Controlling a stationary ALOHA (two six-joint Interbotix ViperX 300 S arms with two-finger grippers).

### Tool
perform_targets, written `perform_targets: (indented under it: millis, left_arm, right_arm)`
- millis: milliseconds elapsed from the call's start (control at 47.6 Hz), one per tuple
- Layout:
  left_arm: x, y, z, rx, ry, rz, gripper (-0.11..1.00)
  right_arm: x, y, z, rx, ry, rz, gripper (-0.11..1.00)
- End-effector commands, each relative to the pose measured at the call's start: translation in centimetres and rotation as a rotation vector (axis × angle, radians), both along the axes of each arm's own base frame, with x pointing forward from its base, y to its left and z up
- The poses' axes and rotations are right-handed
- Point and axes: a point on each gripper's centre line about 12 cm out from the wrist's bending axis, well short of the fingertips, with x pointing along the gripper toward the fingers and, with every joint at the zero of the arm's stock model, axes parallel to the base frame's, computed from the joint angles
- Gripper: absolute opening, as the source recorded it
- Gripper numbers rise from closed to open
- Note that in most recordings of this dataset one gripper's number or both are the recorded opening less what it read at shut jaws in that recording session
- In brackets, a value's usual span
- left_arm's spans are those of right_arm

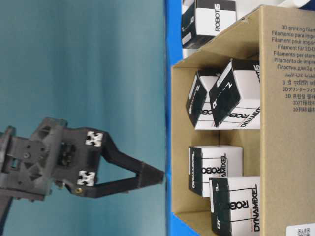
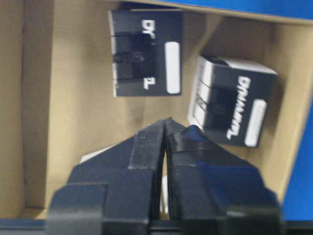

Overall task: Pick a box that is randomly placed inside the cardboard box.
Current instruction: 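Reach the right gripper over the cardboard box above the upper-left cube, then lower the right gripper and close it on the black-and-white DYNAMIXEL cube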

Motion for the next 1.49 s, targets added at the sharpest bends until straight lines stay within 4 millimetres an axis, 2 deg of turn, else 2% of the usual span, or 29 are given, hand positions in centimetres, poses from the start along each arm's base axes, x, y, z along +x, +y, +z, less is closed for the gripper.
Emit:
perform_targets:
  millis: [0,105,189,294,399,609,882,1469]
  left_arm:
    - [0.2,-0.1,1.3,-0.006,-0.032,-0.003,-0.07]
    - [0.2,-0.2,1.2,-0.022,-0.028,-0.002,-0.07]
    - [0.2,-0.2,1.1,-0.027,-0.022,-0.002,-0.07]
    - [0.2,-0.2,1.3,-0.028,-0.028,-0.003,-0.07]
    - [0.2,-0.4,1.5,-0.028,-0.029,-0.01,-0.07]
    - [0.2,-0.4,1.5,-0.028,-0.031,-0.013,-0.07]
    - [0.2,-0.4,1.6,-0.026,-0.034,-0.013,-0.07]
    - [0.2,-0.5,1.6,-0.028,-0.034,-0.019,-0.07]
  right_arm:
    - [0.4,0.5,0.1,0.003,-0.019,0.018,0.12]
    - [0.6,0.6,0.2,0.006,-0.03,0.015,0.28]
    - [0.8,0.6,-0.1,0.007,-0.036,0.016,0.49]
    - [1.2,0.7,-0.3,0.007,-0.059,0.009,0.8]
    - [1.6,1.0,-0.7,0.006,-0.075,0.009,0.98]
    - [2.0,1.6,-2.2,0.009,-0.063,0.021,0.99]
    - [2.7,1.8,-5.1,-0.016,-0.042,0.035,0.99]
    - [3.2,1.4,-8.4,-0.022,-0.018,0.035,0.99]
